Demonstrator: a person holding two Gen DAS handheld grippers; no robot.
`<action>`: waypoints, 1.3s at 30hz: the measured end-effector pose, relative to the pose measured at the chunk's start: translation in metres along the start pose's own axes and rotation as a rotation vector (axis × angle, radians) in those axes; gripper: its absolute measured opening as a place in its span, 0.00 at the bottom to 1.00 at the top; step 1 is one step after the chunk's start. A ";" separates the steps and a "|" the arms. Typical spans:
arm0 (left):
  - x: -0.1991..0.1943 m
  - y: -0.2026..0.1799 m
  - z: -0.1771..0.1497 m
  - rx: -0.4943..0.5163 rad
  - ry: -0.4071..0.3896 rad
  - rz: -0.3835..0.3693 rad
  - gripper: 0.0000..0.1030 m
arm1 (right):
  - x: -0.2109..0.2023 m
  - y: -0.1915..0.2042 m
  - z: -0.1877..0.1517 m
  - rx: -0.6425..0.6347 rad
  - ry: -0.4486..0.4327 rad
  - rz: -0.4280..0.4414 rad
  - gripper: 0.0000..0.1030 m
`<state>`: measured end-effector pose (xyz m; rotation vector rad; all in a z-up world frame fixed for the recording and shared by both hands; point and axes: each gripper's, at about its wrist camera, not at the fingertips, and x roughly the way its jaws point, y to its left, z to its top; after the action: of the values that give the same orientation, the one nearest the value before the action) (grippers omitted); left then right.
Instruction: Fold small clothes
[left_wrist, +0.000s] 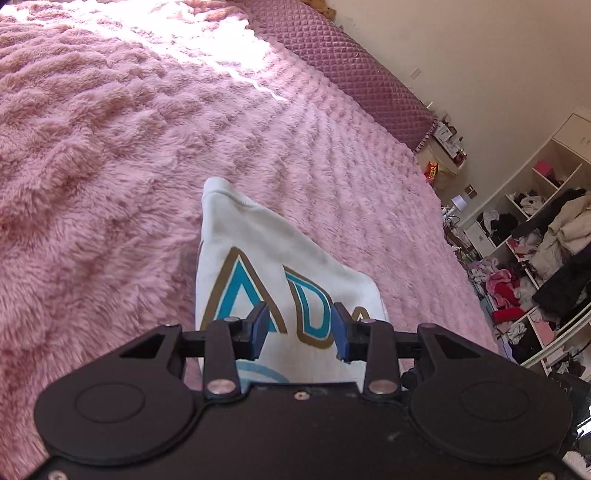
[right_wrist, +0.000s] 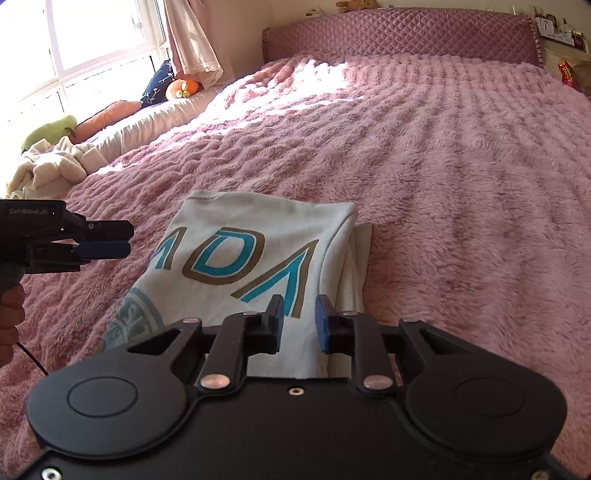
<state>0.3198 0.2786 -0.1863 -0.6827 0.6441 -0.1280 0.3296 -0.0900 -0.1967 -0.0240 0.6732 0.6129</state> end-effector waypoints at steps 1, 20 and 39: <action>0.006 0.003 -0.008 -0.020 0.023 -0.012 0.34 | 0.004 -0.002 -0.006 0.016 0.026 -0.023 0.18; -0.046 -0.032 -0.126 0.122 0.112 0.147 0.42 | -0.043 0.018 -0.067 0.063 0.090 -0.084 0.17; -0.060 -0.056 -0.162 0.182 0.152 0.317 0.46 | -0.068 0.015 -0.088 0.075 0.044 -0.164 0.11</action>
<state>0.1815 0.1656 -0.2165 -0.3911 0.8674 0.0554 0.2291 -0.1325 -0.2237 -0.0225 0.7287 0.4297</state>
